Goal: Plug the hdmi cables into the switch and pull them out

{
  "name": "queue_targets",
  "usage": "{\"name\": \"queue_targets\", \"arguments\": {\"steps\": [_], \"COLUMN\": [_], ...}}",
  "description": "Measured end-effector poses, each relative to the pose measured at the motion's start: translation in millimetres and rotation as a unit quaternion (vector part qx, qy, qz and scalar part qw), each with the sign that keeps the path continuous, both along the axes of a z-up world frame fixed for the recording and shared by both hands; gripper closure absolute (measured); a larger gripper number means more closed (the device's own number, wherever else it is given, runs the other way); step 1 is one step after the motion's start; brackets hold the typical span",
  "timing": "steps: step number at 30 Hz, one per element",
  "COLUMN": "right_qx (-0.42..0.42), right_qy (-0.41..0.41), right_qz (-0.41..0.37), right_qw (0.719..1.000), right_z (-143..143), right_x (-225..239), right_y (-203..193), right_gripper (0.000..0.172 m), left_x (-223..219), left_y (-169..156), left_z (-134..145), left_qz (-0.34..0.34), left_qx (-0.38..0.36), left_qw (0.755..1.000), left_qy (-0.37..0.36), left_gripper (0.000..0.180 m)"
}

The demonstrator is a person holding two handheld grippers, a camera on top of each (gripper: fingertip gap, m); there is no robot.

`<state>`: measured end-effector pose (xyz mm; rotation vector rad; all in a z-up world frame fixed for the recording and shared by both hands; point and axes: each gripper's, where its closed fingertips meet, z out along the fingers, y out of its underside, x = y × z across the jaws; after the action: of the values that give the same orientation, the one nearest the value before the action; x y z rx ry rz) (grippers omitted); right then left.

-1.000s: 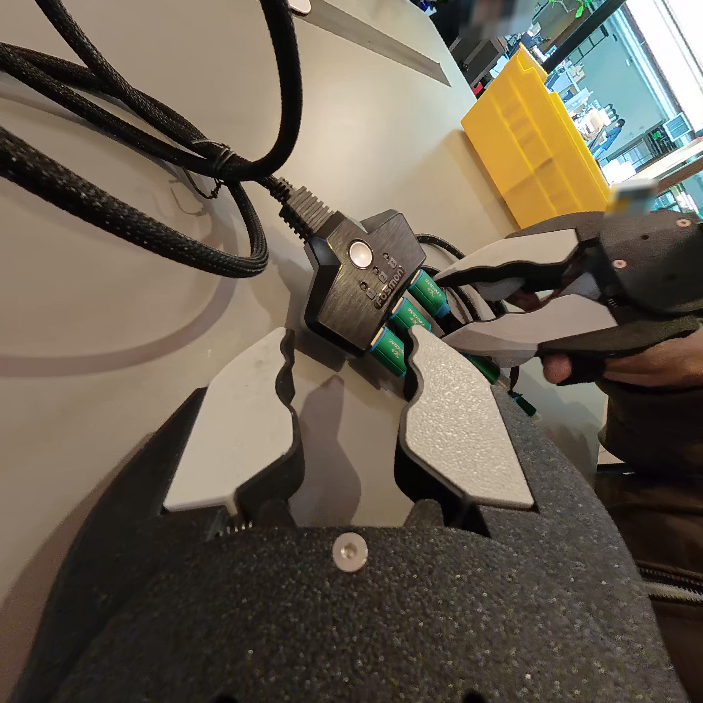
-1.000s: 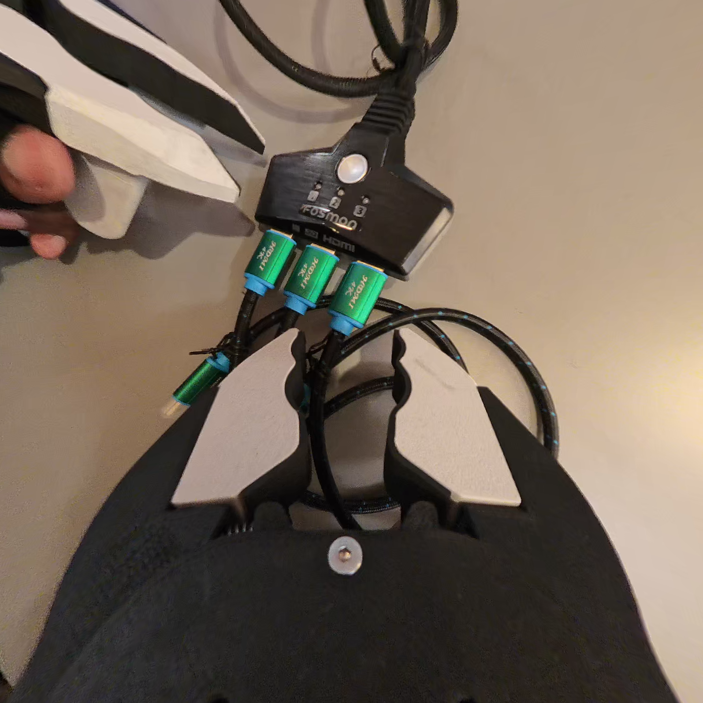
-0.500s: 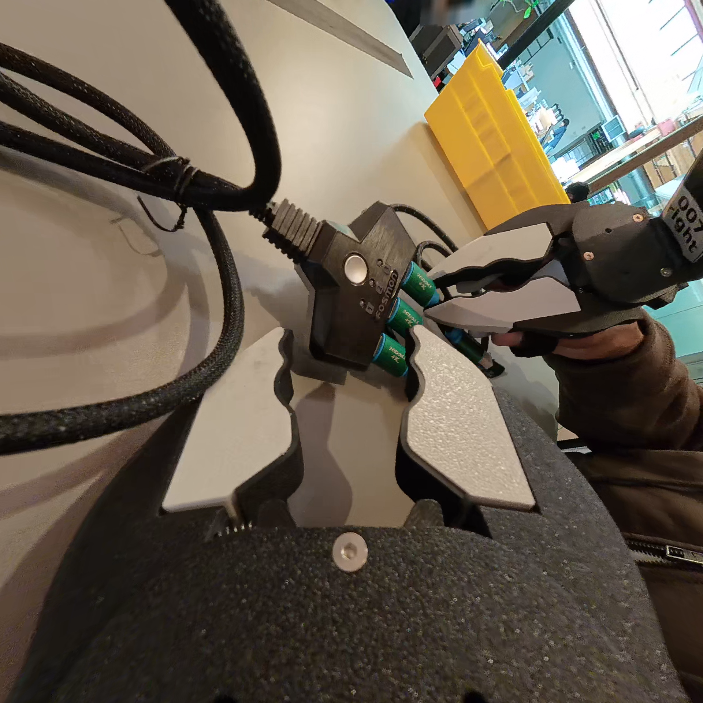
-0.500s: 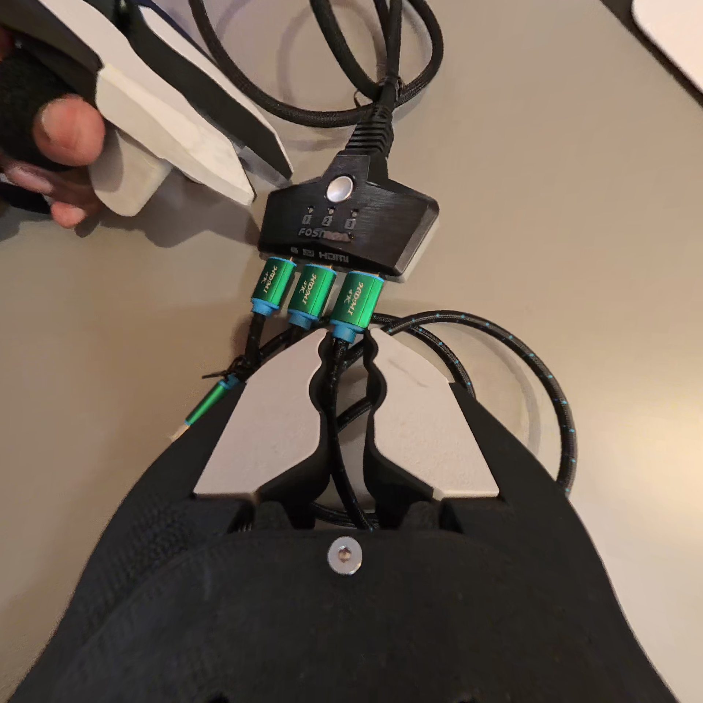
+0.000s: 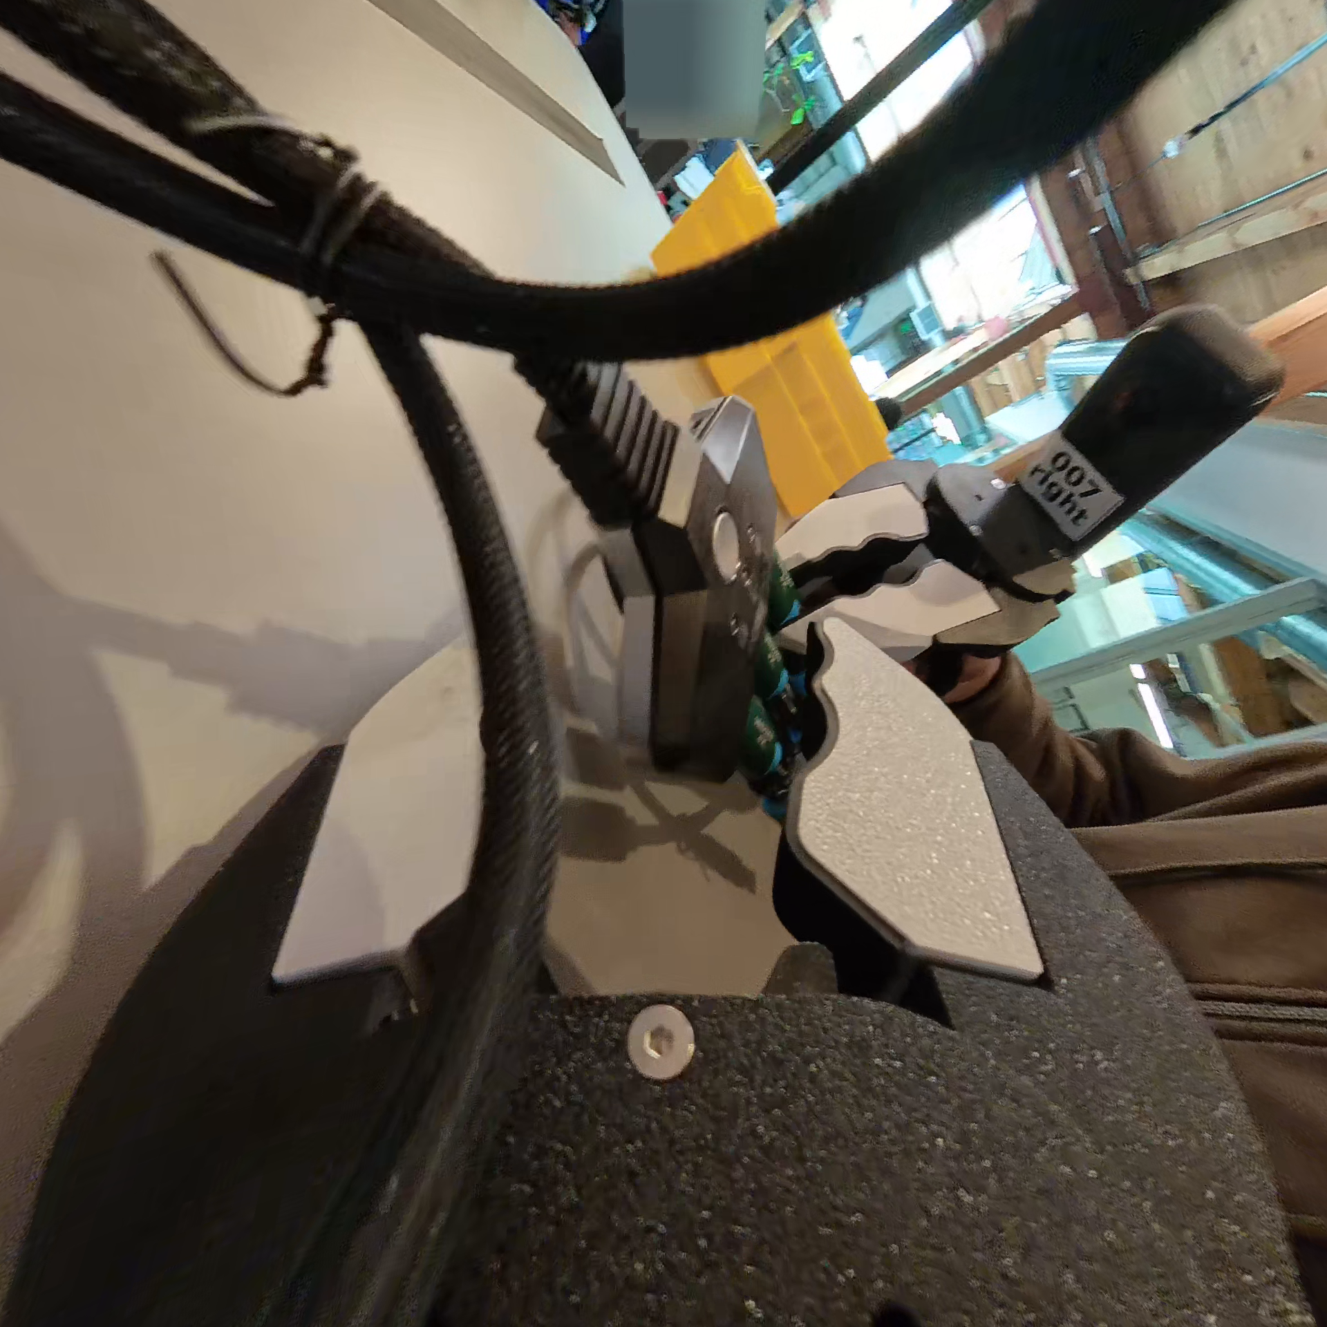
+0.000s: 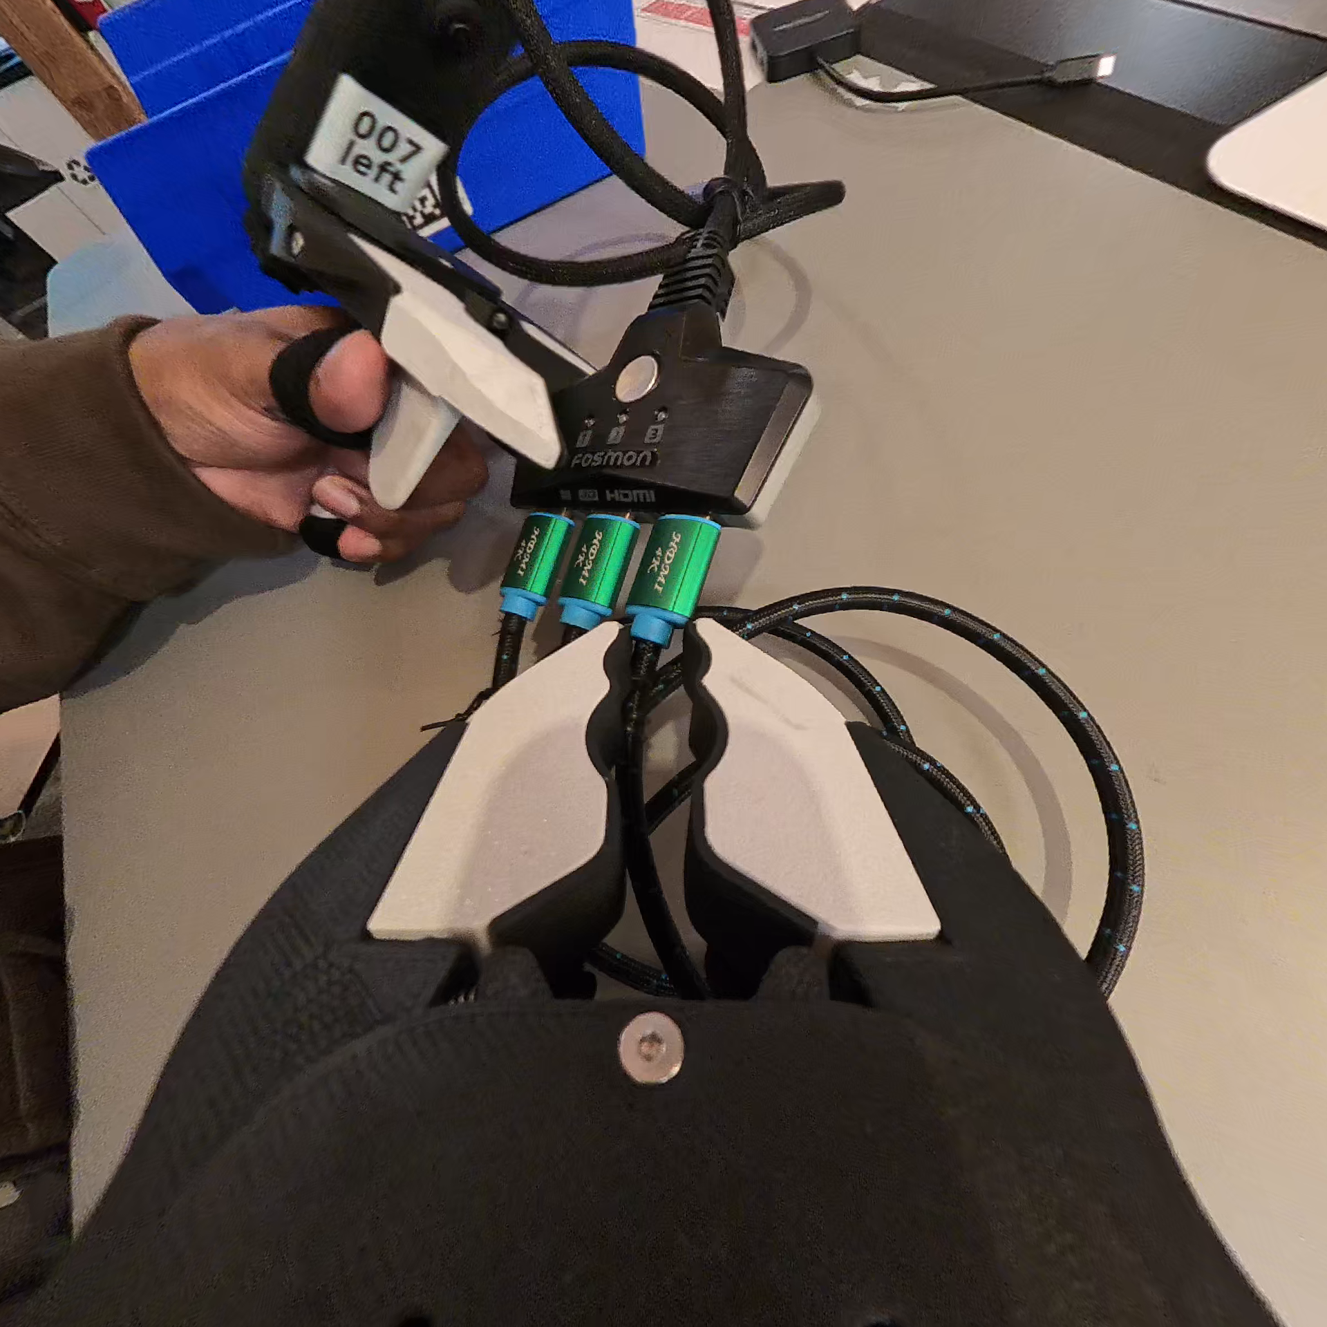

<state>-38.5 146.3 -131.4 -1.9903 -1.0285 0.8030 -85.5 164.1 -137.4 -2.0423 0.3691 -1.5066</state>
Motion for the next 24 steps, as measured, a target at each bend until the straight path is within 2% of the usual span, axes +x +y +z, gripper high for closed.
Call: {"name": "queue_targets", "arguments": {"steps": [2,3,4,5,8,10,14,24], "right_qx": [0.0,0.002,0.008,0.014,0.026,0.046,0.073,0.094], "right_qy": [-0.001,-0.005,-0.016,-0.026,-0.055,-0.089,-0.146,-0.157], "right_qz": [0.006,0.008,0.005,0.003,-0.01,-0.016,-0.008,0.0], "right_qw": [1.0,1.0,1.0,1.0,0.998,0.995,0.987,0.983], "right_z": [-1.6,-3.4,-6.3,-8.7,-13.9,-16.5,-21.6,-17.7], "right_x": [-4.6,-6.3,-6.0,-5.1,-2.4,-1.2,-0.5,2.2], "right_y": [-3.3,-4.8,-4.4,-4.1,-1.9,-0.2,1.9,-3.4], "right_gripper": [0.158,0.158,0.158,0.158,0.156,0.155,0.158,0.163], "left_x": [11.8,17.6,18.6,17.8,18.8,20.2,18.7,18.4], "left_y": [-3.9,-6.3,-3.5,-1.7,-1.6,-1.5,1.2,2.1], "left_z": [5.7,7.7,3.9,1.3,6.9,13.1,10.7,14.1], "left_qz": [-0.023,-0.036,-0.026,-0.02,-0.019,-0.013,0.006,0.013], "left_qx": [-0.015,-0.02,-0.024,-0.028,-0.032,-0.038,-0.042,-0.078], "left_qw": [0.999,0.998,0.999,0.999,0.998,0.996,0.996,0.989], "left_qy": [-0.035,-0.048,-0.035,-0.027,-0.053,-0.084,-0.078,-0.123], "left_gripper": [0.108,0.118,0.123,0.139,0.153,0.153,0.155,0.158]}}
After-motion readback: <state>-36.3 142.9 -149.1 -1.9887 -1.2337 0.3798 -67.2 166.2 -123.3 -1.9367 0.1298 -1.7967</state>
